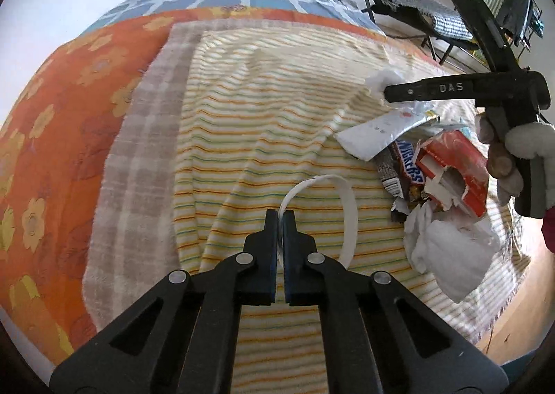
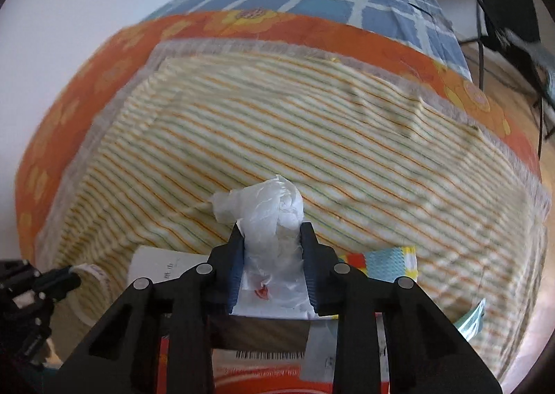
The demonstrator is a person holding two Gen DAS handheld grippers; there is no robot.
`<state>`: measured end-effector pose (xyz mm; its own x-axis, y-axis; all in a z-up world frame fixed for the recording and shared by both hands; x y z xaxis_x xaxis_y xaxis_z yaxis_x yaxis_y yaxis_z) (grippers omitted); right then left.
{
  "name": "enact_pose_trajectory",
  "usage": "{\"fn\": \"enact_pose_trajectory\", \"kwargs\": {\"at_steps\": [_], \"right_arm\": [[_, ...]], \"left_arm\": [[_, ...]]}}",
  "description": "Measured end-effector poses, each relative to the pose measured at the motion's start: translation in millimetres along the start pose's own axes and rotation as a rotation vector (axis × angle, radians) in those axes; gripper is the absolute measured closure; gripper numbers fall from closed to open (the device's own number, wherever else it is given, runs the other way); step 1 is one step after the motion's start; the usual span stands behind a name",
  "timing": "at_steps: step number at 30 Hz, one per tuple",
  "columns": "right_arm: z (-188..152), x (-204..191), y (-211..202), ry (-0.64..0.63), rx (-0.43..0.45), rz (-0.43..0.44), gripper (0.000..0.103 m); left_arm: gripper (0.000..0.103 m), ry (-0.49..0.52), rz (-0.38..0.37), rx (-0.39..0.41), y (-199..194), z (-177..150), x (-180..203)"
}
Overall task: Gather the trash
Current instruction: 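Carry the bag and rubber band to the blue basket and release both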
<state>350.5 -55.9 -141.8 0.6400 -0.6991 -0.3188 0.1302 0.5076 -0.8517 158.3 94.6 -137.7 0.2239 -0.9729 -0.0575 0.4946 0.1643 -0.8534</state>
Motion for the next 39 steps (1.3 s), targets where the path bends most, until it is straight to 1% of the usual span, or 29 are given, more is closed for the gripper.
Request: {"fn": "enact_pose_trajectory", "kwargs": {"at_steps": [2,4,8,11,16,20,23,27,30,33,37,39], "right_arm": [[1,2,-10,0.026,0.029,0.019,0.078],[1,1,-23,0.041,0.065,0.032,0.079],[-2,-6,-67,0.08,0.155,0.09,0.079],[-14,-23,-106,0.069,0.214,0.126,0.079],[-50,-54,-154,0.03,0.267,0.175,0.079],[-97,-77,-179,-0.004,0.3,0.184,0.079],[-133,-88,-186,0.002,0.306,0.204,0.079],[-180,-98,-187,0.01,0.279,0.185,0.079],[-214,-106,-188,0.019,0.253,0.183,0.079],[-242,-112,-188,0.018,0.235,0.152,0.079],[-270,-116,-181,0.041,0.205,0.155,0.079],[-285,-120,-177,0.031,0.197,0.126,0.079]], "left_arm": [[0.103,-0.005,0.003,0.012,-7,2,-2],[0.103,-0.009,0.003,0.023,-17,5,-4],[0.103,-0.014,0.009,0.061,-46,9,-7],[0.103,-0.026,0.01,0.085,-73,7,-8],[0.103,-0.032,0.013,0.114,-109,-10,-5],[0.103,-0.022,0.004,0.124,-132,-35,3],[0.103,-0.018,-0.006,0.115,-140,-55,12],[0.103,-0.016,-0.027,0.078,-144,-84,26],[0.103,-0.009,-0.027,0.055,-144,-107,36],[0.103,0.002,-0.032,0.033,-143,-129,47],[0.103,0.031,-0.027,0.029,-144,-149,60],[0.103,0.044,-0.021,0.031,-145,-159,64]]}}
Point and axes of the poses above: each gripper's, at about its wrist camera, not at the fingertips, and y roughly the way its jaws point, x to its right, z to its top, the point moved 3 cm from there along y, roughly the way its jaws point, and after that the axes turned 12 degrees about z, right-handed, at the moved point
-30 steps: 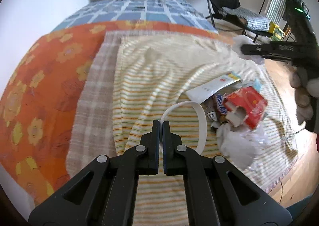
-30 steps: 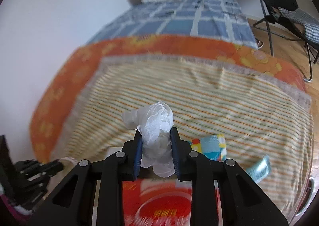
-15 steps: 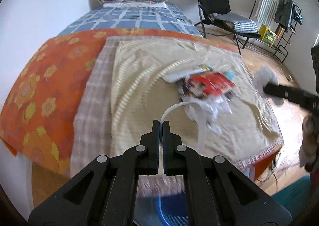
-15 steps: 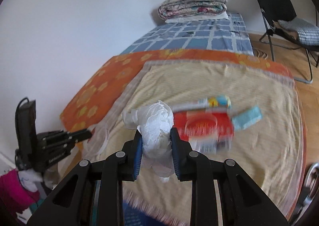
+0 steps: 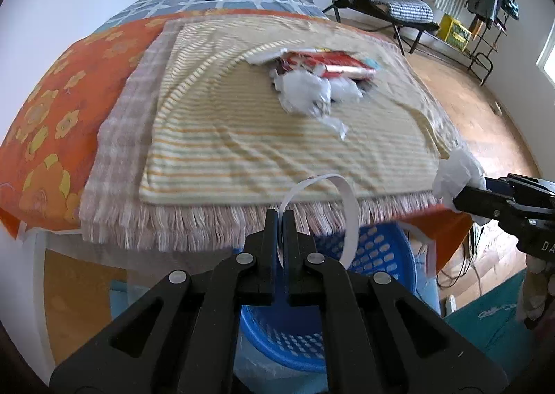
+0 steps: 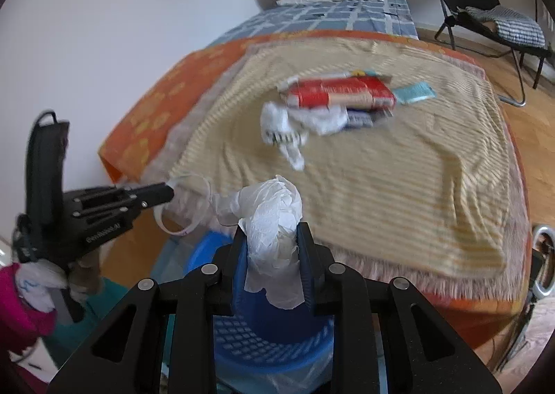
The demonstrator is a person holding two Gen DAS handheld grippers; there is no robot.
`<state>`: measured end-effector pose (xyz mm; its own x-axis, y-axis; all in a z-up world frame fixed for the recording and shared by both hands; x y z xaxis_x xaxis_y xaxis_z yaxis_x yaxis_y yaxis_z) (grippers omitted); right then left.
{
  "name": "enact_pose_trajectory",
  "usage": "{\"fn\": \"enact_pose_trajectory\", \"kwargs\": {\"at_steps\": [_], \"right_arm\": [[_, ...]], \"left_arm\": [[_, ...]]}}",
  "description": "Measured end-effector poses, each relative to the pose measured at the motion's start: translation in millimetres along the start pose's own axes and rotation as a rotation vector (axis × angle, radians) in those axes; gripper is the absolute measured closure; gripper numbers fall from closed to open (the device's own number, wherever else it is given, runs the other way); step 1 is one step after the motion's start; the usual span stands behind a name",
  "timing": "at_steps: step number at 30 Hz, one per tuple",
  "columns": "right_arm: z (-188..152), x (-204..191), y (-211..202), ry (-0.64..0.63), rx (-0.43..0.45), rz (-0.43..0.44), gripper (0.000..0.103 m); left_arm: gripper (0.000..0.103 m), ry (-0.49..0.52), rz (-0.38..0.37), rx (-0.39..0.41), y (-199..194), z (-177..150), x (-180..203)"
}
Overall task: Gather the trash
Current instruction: 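Carry the bag and rubber band to the blue basket and release both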
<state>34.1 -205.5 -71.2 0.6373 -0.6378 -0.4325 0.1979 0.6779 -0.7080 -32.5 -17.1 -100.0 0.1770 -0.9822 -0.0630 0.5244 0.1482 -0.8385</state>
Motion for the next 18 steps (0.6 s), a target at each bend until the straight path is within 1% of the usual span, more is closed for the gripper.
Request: {"fn": "enact_pose_trajectory", "kwargs": {"at_steps": [4,6,8,11,18], "right_arm": [[-22,2,4,0.026,-0.01,0.002,0.078],[-30,3,6,0.027,-0.011,-0.01,0.078],[-36,4,8,0.04,-0.009,-0.002,0.078],[-43,5,12,0.057,-0.005,0.006,0.076],[-51,3,18,0.064,0.002,0.013,0.076]], "left_arm": [[0.103,0.005,-0.007,-0.015,3,-14,4],[0.103,0.012,0.002,-0.016,5,-21,6],[0.103,0.009,0.006,-0.024,8,-26,6],[0.103,0.002,0.017,-0.035,13,-33,5],[0.103,0.024,0.036,-0.031,19,-38,7]]}}
Point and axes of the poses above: each gripper's, at about its wrist camera, not at the fingertips, and y roughly the way its jaws point, x to its right, z to its top, the point moved 3 cm from there along y, roughly the way its jaws point, and after that the axes turned 12 degrees about z, right-handed, at the moved point
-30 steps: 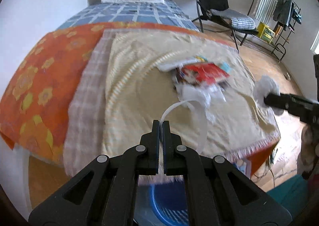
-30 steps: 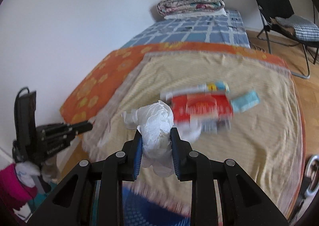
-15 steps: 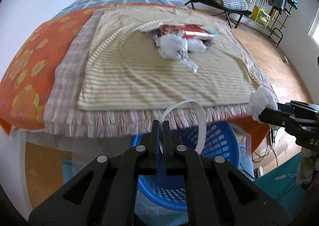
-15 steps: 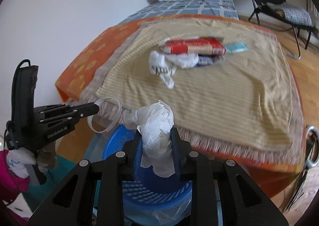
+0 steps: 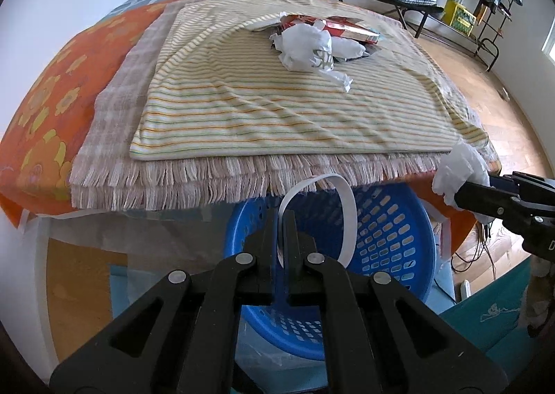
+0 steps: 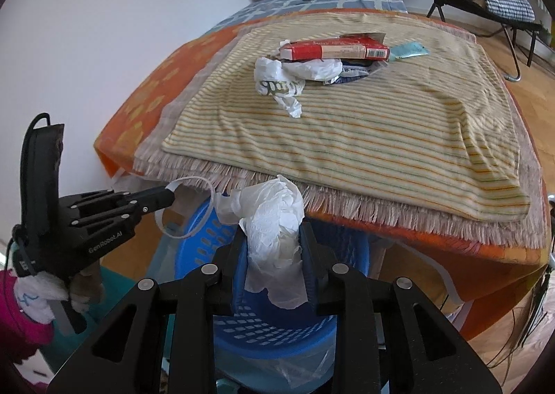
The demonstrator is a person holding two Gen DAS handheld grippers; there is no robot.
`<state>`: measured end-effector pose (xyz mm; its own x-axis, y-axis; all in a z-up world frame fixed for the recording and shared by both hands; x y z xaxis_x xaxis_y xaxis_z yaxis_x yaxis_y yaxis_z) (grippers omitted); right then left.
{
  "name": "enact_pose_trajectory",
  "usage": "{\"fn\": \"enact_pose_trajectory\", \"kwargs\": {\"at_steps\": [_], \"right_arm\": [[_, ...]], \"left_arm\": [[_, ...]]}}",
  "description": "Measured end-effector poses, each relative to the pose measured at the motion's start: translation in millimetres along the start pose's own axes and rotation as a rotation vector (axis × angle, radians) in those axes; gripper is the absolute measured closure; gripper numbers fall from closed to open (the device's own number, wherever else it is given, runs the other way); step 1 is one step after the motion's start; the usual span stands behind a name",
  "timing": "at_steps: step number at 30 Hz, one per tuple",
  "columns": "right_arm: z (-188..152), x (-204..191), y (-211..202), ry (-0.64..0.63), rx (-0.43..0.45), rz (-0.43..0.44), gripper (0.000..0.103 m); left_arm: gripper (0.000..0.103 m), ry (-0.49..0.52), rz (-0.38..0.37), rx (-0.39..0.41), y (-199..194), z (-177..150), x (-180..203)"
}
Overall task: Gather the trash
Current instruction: 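Carry the bag and rubber band to the blue basket and release both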
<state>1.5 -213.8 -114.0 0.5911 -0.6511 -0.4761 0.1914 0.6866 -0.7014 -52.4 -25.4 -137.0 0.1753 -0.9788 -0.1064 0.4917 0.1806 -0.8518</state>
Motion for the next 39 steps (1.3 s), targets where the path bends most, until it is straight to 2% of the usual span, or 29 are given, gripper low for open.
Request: {"fn": "enact_pose_trajectory", "kwargs": {"at_steps": [14,17,19,21,27,31,34,36,38,39], "right_arm": [[-6,7,15,0.012,-0.024,-0.012,0.075],[-6,9,17,0.024,-0.033,-0.009,0.071],[-7,10,20,0.029,-0.041,-0.011,0.065],[-7,10,21,0.033,-0.047,-0.01,0.061],[-7,12,24,0.042,-0.054,-0.006,0.061],[-7,13,24,0.047,-0.056,-0.011,0.06],[-7,14,23,0.052,-0.054,-0.016,0.06],[-6,15,23,0.056,-0.052,-0.02,0.056],[-5,16,21,0.061,-0.043,-0.023,0.046],[-4,16,20,0.062,-0.038,-0.023,0.046]], "left_arm": [[0.103,0.026,-0.002,-0.016,9,0,9],[0.096,0.026,-0.004,-0.028,12,-1,9],[0.083,0.026,-0.002,-0.034,13,-2,9],[0.077,0.024,0.002,-0.029,13,-2,9],[0.076,0.021,0.005,-0.03,14,-3,8],[0.06,0.022,0.007,-0.028,13,-4,7],[0.06,0.022,0.007,-0.028,13,-3,7],[0.06,0.021,0.006,-0.03,13,-3,7],[0.06,0.015,0.001,-0.04,13,-3,6],[0.059,0.009,-0.001,-0.046,13,-3,5]]}}
Point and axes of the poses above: each gripper's, at about its wrist camera, not at the fingertips, and y roughly the way its jaws point, x to its right, z to its top, the point moved 3 cm from there along y, roughly the way its jaws point, and after that the axes turned 12 degrees about z, right-handed, at the moved point
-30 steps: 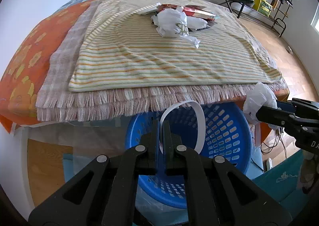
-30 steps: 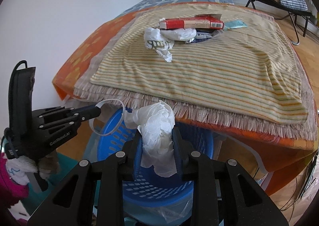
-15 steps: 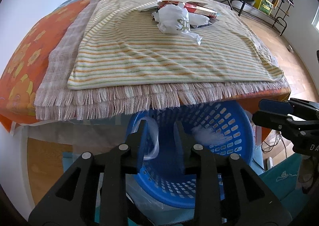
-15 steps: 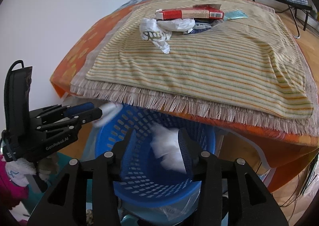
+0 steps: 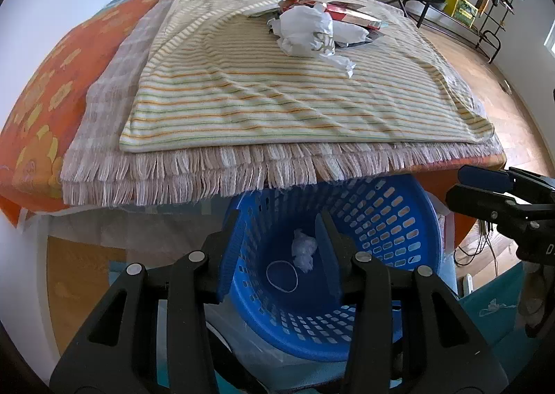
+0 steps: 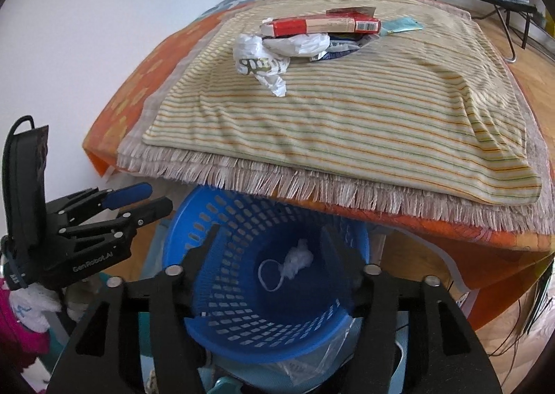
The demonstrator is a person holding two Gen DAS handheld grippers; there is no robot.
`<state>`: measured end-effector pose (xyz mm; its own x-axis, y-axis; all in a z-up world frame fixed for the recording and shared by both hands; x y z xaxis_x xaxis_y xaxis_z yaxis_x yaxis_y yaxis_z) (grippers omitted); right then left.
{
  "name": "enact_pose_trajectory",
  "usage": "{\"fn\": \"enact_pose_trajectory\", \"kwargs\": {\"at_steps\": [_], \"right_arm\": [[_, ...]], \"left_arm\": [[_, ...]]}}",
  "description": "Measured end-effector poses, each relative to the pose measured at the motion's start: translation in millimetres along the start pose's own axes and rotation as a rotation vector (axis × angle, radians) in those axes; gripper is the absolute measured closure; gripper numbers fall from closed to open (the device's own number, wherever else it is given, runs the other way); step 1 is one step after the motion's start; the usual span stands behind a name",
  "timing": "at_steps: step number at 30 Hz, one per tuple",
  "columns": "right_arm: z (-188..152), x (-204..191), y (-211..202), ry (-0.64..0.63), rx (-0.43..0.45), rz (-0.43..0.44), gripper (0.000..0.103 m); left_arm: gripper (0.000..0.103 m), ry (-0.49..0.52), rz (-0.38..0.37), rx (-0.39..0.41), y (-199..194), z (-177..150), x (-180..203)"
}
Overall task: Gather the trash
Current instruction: 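Move both grippers back over the trash pile on the towel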
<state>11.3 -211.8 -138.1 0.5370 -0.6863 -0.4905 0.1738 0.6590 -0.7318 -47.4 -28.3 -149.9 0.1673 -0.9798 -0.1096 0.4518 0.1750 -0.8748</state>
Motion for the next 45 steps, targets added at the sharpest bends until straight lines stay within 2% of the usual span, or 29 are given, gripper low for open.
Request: {"fn": "enact_pose_trajectory", "kwargs": {"at_steps": [2,4,12,21,23,25,37,45], "right_arm": [[2,1,-2,0.007,0.005,-0.004,0.046],[2,3,-3,0.019,0.008,-0.011,0.046],[14,8,-11,0.07,0.028,-0.016,0.046],[43,11,-35,0.092,0.108,-0.024,0.044],[51,13,-40,0.097,0.127,-0.025,0.034],[60,16,-45,0.1,0.156,-0.026,0.031],[120,40,-58,0.127,0.227,-0.079,0.031],[170,62,-38,0.197,0.239,-0.031,0.031]], "left_arm": [[0.054,-0.016,-0.007,-0.013,0,1,-3],[0.044,-0.036,-0.023,-0.018,-2,4,-6],[0.038,-0.057,-0.083,-0.025,-12,26,-4],[0.038,-0.052,-0.109,0.009,-21,62,-1],[0.038,-0.051,-0.112,0.018,-22,69,0],[0.038,-0.049,-0.116,0.022,-23,77,2],[0.038,-0.039,-0.164,0.024,-10,121,19],[0.037,-0.077,-0.181,-0.009,12,144,20]]}}
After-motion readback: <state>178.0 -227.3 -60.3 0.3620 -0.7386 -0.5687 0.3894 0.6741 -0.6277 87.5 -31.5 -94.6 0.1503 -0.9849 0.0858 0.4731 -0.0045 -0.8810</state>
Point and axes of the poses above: each gripper's, at about its wrist camera, not at the fingertips, and y roughly the way its jaws point, x to its right, z to its top, the point moved 3 cm from there along y, roughly the way its jaws point, and after that the axes turned 12 degrees about z, right-handed, at the moved point
